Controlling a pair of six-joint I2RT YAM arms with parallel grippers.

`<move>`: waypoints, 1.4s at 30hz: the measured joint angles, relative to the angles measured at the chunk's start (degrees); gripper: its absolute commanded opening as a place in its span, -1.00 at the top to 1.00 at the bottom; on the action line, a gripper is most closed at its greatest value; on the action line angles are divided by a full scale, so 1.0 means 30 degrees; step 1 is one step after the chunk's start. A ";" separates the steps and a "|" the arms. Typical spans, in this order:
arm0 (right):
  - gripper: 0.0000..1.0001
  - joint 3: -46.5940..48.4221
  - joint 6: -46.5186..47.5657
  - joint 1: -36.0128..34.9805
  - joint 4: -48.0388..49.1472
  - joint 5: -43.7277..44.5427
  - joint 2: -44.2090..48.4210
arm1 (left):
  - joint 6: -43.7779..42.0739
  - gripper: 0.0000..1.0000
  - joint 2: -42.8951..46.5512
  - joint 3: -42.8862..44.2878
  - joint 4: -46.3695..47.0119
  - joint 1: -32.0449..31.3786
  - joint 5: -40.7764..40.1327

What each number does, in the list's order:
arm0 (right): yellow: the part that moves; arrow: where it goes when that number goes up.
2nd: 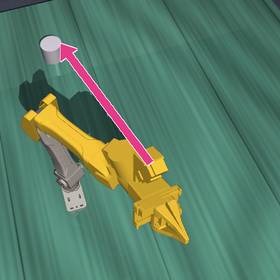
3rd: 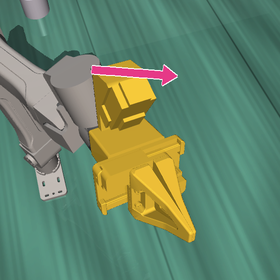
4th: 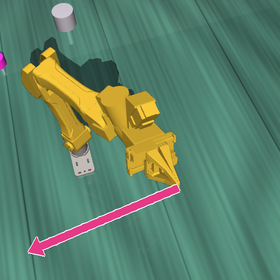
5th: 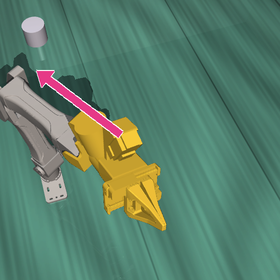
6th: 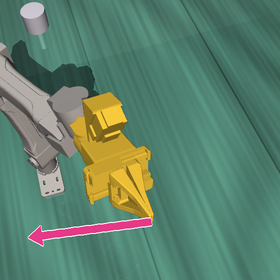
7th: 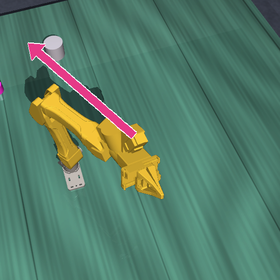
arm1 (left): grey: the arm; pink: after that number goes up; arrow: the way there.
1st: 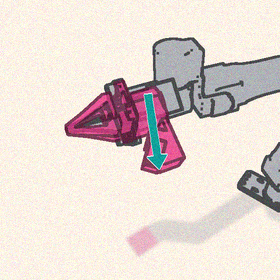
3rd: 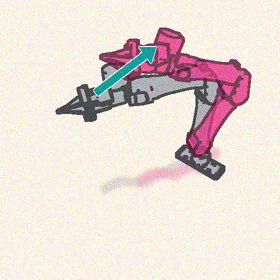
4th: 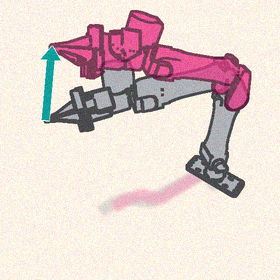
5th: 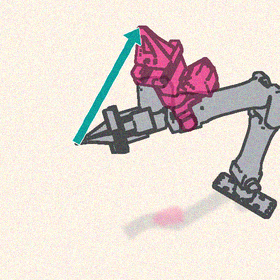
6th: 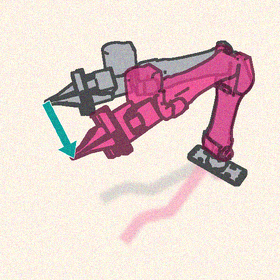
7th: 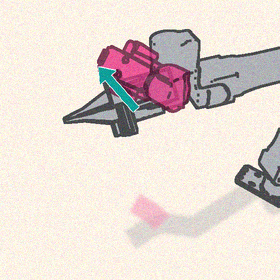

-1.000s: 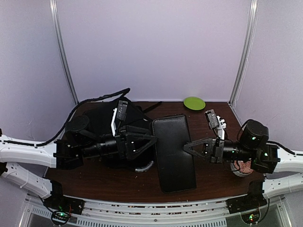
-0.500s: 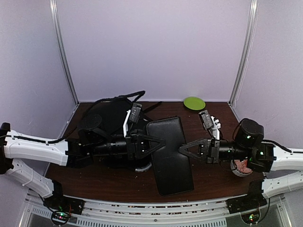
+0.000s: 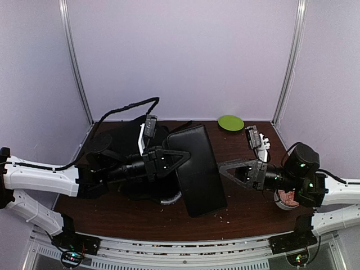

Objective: Pack the student bag
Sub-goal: Place the personal item in the student bag.

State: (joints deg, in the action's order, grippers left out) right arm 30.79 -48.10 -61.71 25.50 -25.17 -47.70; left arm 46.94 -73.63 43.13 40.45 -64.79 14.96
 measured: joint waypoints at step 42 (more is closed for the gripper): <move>0.55 -0.1909 -0.0058 -0.0073 -0.2586 0.7009 0.3701 | -0.2703 -0.95 0.7788 0.1552 -1.3143 0.0743 -1.2801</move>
State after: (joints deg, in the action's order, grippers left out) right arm 25.06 -48.27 -61.93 17.74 -4.14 -36.60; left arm 38.83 -50.26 47.79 1.02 -62.57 -23.44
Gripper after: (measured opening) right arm 0.246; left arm 0.977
